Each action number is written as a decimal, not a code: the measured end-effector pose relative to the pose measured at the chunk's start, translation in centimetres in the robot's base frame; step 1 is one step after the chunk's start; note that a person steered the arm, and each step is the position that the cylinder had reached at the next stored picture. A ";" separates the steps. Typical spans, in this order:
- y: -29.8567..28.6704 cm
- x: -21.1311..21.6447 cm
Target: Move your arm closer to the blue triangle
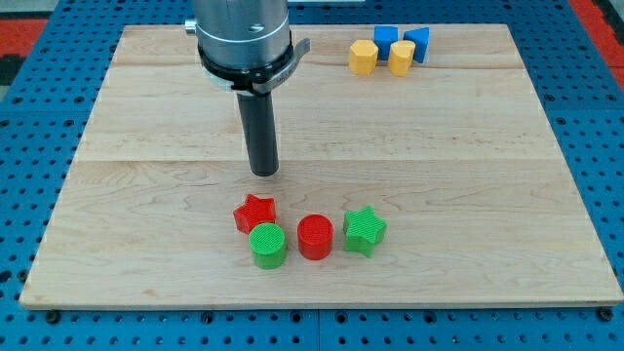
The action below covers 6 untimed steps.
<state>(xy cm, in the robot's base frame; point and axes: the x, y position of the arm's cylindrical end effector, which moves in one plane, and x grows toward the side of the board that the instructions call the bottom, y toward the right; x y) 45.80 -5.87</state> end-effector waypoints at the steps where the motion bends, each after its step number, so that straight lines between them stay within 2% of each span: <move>1: 0.0 -0.1; 2: 4.4 -1.4; 4: 28.2 -9.1; 5: 31.7 -18.2; 6: 30.8 -20.6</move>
